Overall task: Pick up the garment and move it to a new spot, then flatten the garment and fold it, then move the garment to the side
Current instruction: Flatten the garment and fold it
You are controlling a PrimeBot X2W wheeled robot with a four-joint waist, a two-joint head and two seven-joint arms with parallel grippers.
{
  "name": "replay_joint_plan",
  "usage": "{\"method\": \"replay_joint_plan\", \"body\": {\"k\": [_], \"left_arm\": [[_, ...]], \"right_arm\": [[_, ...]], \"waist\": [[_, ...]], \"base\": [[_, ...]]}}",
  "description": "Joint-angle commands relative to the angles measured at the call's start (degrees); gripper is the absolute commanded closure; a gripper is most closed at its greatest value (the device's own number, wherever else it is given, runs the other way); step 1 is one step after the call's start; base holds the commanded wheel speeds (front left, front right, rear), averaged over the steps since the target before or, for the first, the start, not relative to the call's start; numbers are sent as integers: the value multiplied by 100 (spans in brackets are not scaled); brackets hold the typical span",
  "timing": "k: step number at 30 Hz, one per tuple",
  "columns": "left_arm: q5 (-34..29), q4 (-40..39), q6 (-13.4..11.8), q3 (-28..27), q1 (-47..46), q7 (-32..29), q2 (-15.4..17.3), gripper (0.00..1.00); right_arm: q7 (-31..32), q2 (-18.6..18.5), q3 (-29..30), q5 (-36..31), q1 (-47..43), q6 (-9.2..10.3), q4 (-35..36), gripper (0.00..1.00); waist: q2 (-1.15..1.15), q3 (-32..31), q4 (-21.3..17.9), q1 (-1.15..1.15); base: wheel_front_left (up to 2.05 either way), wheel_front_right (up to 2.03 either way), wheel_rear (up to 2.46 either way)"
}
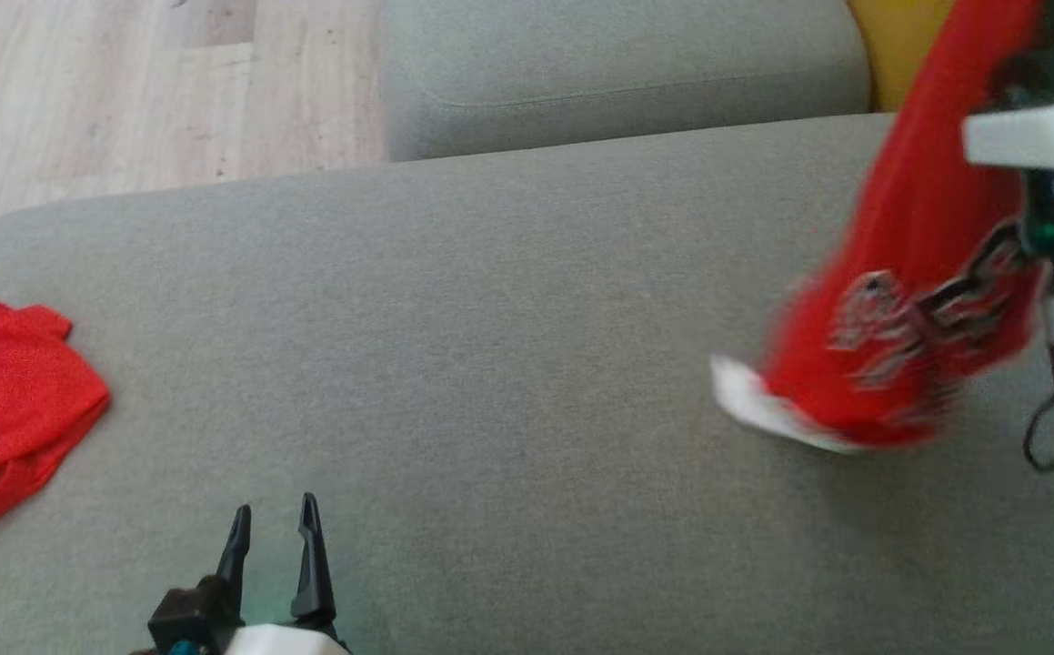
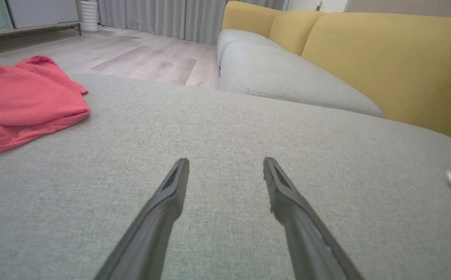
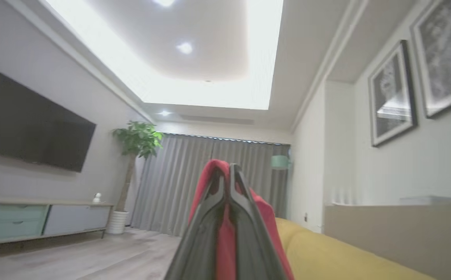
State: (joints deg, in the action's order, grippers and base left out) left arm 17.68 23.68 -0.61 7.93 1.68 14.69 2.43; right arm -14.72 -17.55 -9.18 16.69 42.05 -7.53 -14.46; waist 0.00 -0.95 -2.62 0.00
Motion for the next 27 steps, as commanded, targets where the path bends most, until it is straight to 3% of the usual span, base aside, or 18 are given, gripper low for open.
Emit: {"method": "replay_joint_plan", "body": {"k": [1, 5, 9, 17, 27], "left_arm": [[22, -133, -58, -137, -137, 30, 45, 0], [93, -71, -63, -111, -102, 30, 45, 0], [139, -47, -73, -65, -33, 30, 45, 0], [110, -84, -61, -136, 120, 30, 44, 0], [85, -129, -50, -242, 224, 30, 44, 0]], "right_arm": [[-28, -17, -374, -51, 373, 4, 59, 100], [-28, -13, -1301, -54, 1118, 4, -420, 100], [-28, 230, -1699, 95, 1620, 4, -828, 100], [-28, 361, -1141, -15, 1874, 4, -1255, 100], [-28, 275, -922, -35, 1687, 4, -1413, 100]], "waist": [[0, -17, 94, 0], [0, -40, 340, 0], [0, -60, 599, 0], [0, -87, 852, 0], [0, -101, 698, 0]], "base": [[0, 0, 0], [0, 0, 0], [0, 0, 0], [0, 0, 0], [0, 0, 0]]}}
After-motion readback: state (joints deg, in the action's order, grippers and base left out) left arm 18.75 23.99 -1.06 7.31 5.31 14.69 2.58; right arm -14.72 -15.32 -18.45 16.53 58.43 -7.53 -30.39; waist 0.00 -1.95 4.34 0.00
